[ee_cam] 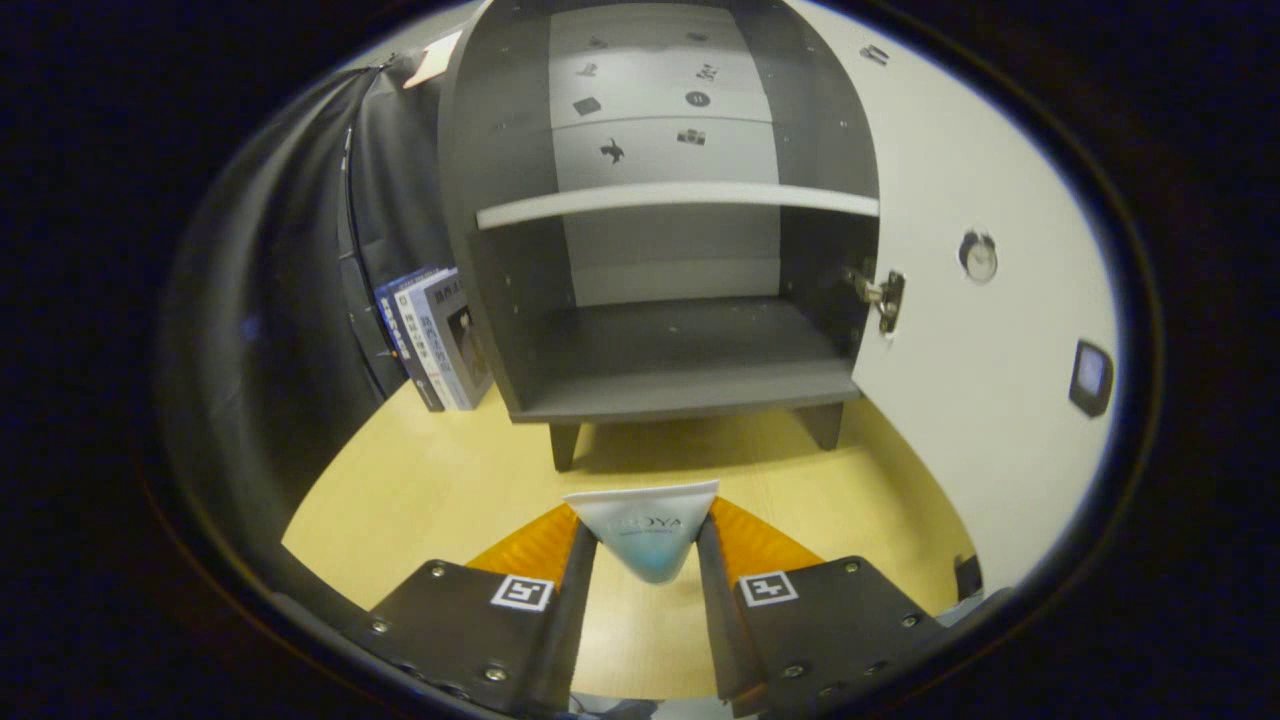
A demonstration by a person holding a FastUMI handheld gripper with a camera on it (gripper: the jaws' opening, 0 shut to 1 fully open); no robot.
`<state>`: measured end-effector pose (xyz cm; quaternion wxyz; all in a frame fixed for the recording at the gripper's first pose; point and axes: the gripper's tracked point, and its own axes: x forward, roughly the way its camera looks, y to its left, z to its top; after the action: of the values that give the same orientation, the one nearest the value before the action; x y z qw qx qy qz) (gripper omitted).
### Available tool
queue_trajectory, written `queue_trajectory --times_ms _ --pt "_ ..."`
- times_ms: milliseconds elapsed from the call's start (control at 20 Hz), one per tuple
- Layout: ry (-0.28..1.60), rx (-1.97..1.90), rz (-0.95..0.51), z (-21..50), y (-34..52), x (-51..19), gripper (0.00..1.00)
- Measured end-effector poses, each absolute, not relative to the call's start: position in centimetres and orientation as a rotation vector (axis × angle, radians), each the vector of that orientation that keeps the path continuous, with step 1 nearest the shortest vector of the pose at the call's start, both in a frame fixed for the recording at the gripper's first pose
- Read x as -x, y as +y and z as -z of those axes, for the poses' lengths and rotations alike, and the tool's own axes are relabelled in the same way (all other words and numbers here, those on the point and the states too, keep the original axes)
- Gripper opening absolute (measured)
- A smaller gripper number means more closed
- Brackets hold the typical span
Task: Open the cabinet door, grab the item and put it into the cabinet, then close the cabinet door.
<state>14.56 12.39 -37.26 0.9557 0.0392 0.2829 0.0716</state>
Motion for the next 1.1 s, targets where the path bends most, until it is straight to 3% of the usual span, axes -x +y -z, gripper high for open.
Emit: queue_trajectory --times_ms 300,600,1100 --pt "0.460 -0.082 -0.171 25.6 12.3 -19.5 0.53" --pt "0.358 -0.024 -0.184 18.3 12.6 -24.6 0.53" --pt "0.304 -0.030 -0.159 16.2 12.1 -36.0 0.52"
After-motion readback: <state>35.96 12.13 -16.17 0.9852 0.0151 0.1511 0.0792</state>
